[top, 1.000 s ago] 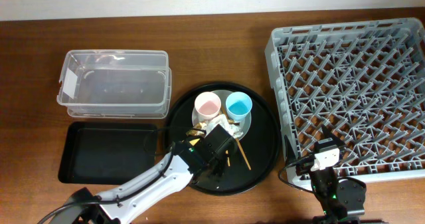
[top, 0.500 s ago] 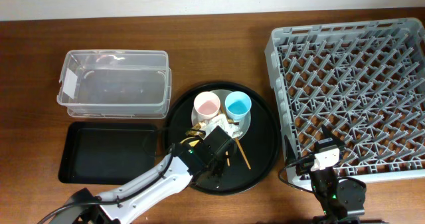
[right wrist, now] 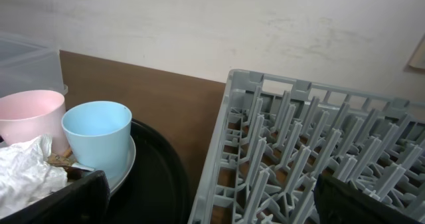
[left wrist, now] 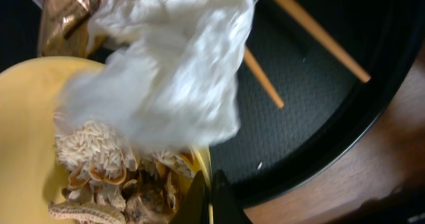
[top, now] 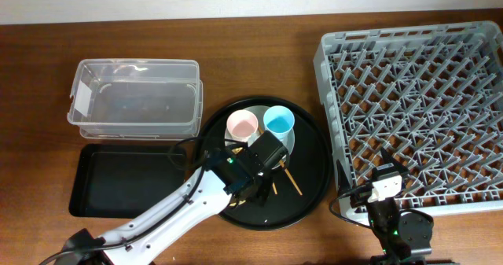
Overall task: Sort waste into correct bins and load items into the dishwasher rack
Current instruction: 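Grasp the rim of the yellow bowl with the left gripper, then carry the yellow bowl left and tip scraps onto the black tray, then carry the emptied yellow bowl back and set it on the round tray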
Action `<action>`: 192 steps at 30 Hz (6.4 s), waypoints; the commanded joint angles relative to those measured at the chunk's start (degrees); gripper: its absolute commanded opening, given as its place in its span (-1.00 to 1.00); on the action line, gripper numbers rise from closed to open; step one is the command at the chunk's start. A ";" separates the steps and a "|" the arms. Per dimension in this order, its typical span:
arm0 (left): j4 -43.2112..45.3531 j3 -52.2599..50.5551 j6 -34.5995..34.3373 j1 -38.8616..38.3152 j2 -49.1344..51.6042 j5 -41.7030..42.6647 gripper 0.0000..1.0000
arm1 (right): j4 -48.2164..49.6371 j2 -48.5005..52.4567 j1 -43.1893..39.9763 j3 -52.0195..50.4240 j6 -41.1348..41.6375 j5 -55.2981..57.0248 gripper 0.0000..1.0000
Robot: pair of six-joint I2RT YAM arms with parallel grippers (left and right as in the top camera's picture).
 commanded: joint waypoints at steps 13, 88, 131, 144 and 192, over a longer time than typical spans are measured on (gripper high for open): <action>-12.26 9.44 0.15 2.54 -0.11 -13.20 -1.00 | -0.26 -0.22 0.28 -0.31 0.68 0.35 0.97; 22.67 -25.97 18.97 103.93 -7.02 91.80 -1.00 | -0.26 -0.22 0.28 -0.31 0.68 0.35 0.97; 2.19 -8.76 -5.64 -2.47 -12.72 -9.73 -0.99 | -0.26 -0.22 0.28 -0.31 0.68 0.35 0.98; 6.47 -8.76 -6.82 -3.30 -0.96 -11.23 -0.99 | -0.26 -0.22 0.28 -0.31 0.68 0.35 0.97; 9.77 3.72 20.11 0.09 13.51 -7.37 0.36 | -0.26 -0.22 0.28 -0.31 0.68 0.35 0.97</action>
